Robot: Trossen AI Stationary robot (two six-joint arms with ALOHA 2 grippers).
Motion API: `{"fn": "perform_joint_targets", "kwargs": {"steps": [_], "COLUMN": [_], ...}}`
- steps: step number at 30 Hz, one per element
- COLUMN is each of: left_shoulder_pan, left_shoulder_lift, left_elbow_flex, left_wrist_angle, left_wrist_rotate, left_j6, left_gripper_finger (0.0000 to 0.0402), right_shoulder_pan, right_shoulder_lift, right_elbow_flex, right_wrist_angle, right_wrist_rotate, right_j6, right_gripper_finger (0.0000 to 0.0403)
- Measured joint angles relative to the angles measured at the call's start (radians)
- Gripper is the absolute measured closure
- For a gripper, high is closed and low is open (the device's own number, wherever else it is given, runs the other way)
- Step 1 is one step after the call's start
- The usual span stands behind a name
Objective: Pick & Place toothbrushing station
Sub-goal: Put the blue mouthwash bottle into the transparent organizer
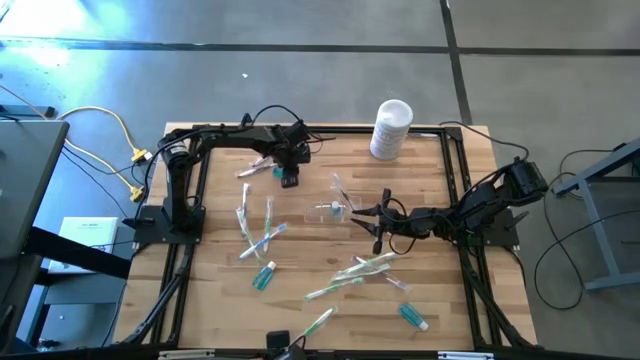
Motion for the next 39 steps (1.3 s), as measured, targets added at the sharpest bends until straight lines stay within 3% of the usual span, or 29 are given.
{"fn": "perform_joint_targets", "kwargs": {"steps": [10, 13, 17, 21, 27, 31, 35, 39], "left_shoulder_pan": [-0.021, -0.042, -0.081, -0.137, -0.291, -0.412, -0.525, -0.588], "left_shoulder_lift": [-0.034, -0.079, -0.156, -0.263, -0.455, -0.610, -0.733, -0.751], "left_elbow_flex": [-0.004, -0.009, -0.005, -0.005, -0.044, -0.143, -0.331, -0.547], "left_wrist_angle": [-0.051, -0.080, -0.115, -0.161, -0.211, -0.024, 0.389, 0.842], "left_wrist_rotate": [0.002, 0.051, 0.070, 0.020, -0.025, -0.074, -0.056, -0.055], "left_j6": [-0.039, -0.052, -0.060, -0.119, -0.245, -0.344, -0.395, -0.462], "left_gripper_finger": [0.0317, 0.0317, 0.0317, 0.0317, 0.0317, 0.0317, 0.0317, 0.0317], "right_shoulder_pan": [0.000, 0.000, 0.000, 0.000, 0.000, 0.001, 0.001, 0.001], "right_shoulder_lift": [0.000, 0.000, 0.000, 0.000, 0.000, 0.000, 0.000, 0.000], "right_elbow_flex": [0.000, 0.000, 0.000, 0.000, 0.000, 0.000, 0.000, 0.000], "right_wrist_angle": [-0.013, -0.015, -0.016, -0.018, -0.017, -0.017, -0.016, -0.003], "right_wrist_rotate": [0.017, 0.019, 0.019, 0.018, 0.018, 0.018, 0.018, 0.018], "right_j6": [0.000, 0.000, 0.001, 0.005, 0.008, 0.010, 0.031, 0.031], "right_gripper_finger": [0.0320, 0.0320, 0.0320, 0.0320, 0.0320, 0.0320, 0.0320, 0.0320]}}
